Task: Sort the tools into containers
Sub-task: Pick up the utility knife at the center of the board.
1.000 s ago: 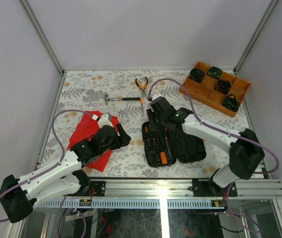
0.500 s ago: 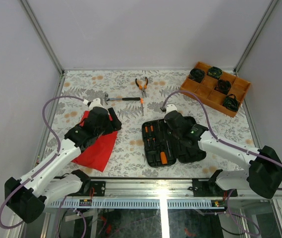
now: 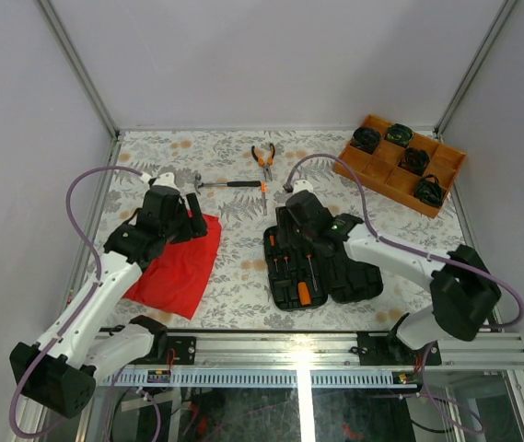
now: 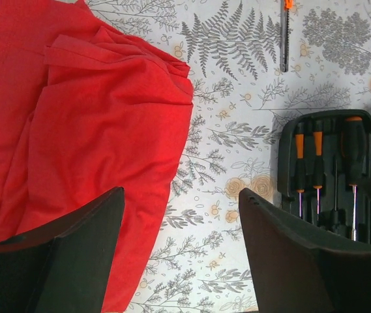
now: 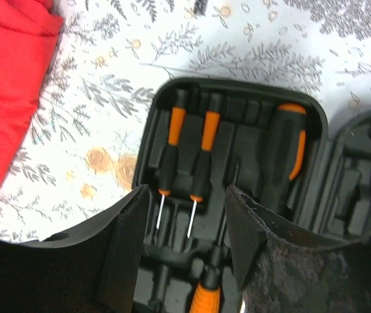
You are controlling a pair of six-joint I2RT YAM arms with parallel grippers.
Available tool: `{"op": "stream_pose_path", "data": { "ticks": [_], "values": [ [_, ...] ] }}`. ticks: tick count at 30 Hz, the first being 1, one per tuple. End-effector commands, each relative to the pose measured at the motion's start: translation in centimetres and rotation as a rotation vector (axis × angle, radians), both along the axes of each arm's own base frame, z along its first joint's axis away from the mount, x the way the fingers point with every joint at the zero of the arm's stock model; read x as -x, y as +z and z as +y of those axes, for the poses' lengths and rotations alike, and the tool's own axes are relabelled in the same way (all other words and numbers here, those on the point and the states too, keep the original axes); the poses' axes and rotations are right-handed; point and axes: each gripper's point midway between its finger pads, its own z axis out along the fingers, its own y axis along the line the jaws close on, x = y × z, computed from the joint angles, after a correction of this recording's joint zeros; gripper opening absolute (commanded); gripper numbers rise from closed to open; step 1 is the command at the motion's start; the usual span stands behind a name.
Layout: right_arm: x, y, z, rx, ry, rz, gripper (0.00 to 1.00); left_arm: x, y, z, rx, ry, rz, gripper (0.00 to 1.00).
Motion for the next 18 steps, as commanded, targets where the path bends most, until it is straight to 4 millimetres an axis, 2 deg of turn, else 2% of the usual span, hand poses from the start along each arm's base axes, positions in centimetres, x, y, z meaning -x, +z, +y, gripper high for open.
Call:
{"op": "stream_pose_path", "data": {
  "ticks": [1, 2, 3, 7, 10, 14, 18],
  "values": [
    [-3.7, 1.8, 2.2, -0.03, -0.05, -0.037, 0.57, 0.8, 1.2, 0.0, 0.001, -0.058, -0.057, 0.7],
    [-4.3, 1.4, 2.4, -0.024, -0.054, -0.027, 0.57, 0.8, 1.1, -0.1, 0.008, -0.058, -0.066, 0.7],
    [-5.4, 1.9, 3.1, -0.038, -0.053, -0.03, 0.57, 0.8, 1.4, -0.1, 0.015, -0.057, -0.08, 0.7],
    [-8.7, 0.5, 4.9, 0.008, -0.043, -0.013, 0.57, 0.9, 1.9, 0.1, 0.02, -0.044, -0.101, 0.7],
    [-11.3, -0.6, 5.5, 0.069, -0.052, -0.007, 0.57, 0.8, 1.9, 0.4, 0.016, -0.025, -0.104, 0.7],
    [-14.9, -1.7, 5.5, 0.103, -0.072, 0.011, 0.57, 0.8, 1.6, 0.3, 0.014, -0.032, -0.092, 0.7],
    [-17.4, -2.9, 5.4, 0.114, -0.073, 0.031, 0.56, 0.8, 1.8, 0.4, 0.015, -0.023, -0.101, 0.73]
  ]
}}
